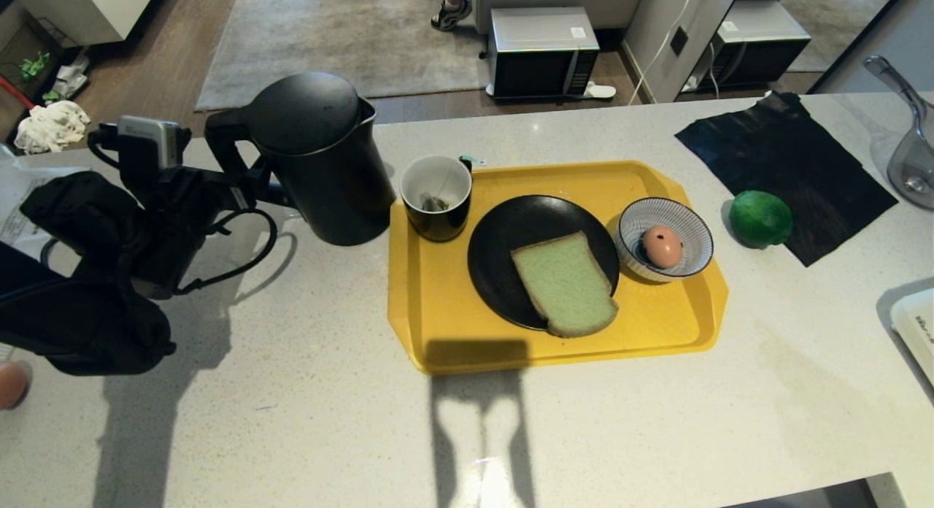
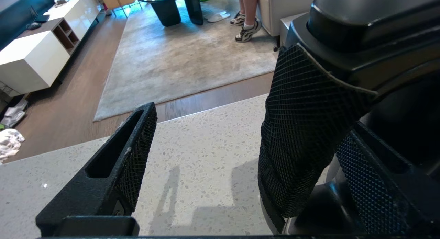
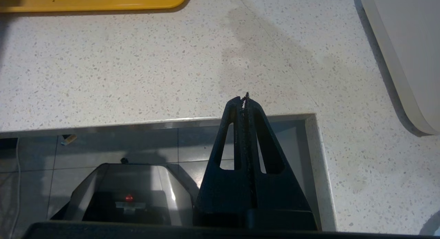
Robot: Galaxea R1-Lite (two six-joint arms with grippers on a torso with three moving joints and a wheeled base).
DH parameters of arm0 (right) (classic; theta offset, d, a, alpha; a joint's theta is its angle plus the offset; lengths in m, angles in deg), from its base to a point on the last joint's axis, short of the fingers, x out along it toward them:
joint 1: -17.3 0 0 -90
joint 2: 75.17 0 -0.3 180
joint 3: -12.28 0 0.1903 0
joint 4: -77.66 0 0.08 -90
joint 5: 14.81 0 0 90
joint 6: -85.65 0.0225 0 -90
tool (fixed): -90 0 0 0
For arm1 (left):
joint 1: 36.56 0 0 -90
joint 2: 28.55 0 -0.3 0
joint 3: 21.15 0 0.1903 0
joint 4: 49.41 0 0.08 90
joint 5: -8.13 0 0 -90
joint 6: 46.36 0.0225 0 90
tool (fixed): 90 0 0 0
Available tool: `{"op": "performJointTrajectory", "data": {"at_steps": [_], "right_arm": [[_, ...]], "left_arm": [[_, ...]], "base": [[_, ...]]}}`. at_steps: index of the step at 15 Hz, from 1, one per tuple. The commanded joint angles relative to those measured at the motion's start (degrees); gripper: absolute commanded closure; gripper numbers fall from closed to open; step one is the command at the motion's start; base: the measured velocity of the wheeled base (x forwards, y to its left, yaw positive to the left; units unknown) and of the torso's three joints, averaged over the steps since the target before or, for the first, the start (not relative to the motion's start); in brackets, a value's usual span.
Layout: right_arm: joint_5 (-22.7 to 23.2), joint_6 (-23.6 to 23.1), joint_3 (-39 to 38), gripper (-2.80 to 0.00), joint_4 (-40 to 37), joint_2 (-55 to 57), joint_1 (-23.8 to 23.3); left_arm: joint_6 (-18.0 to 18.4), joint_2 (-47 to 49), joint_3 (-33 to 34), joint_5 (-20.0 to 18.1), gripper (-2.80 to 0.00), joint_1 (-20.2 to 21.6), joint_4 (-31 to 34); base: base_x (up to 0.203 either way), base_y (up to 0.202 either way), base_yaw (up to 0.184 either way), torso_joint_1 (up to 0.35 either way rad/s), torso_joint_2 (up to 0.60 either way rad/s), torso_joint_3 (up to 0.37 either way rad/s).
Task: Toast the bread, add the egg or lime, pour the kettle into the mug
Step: Pick up the kettle
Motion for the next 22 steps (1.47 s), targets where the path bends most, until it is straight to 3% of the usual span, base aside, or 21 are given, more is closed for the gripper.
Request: {"op": "performJointTrajectory", "data": {"at_steps": [1, 22], "right_arm": [[0.0, 0.0, 0.0, 0.0, 0.0, 0.01, 0.02], [0.0, 0.0, 0.0, 0.0, 0.0, 0.05, 0.02]], "left_arm": [[0.12, -0.02, -0.11, -0.15, 0.0, -0.09, -0.48], [0.12, -4.15, 0.06, -0.07, 0.0, -1.76, -0.48]], "base": [[0.0, 0.0, 0.0, 0.0, 0.0, 0.0], [0.0, 0.0, 0.0, 0.0, 0.0, 0.0]]}}
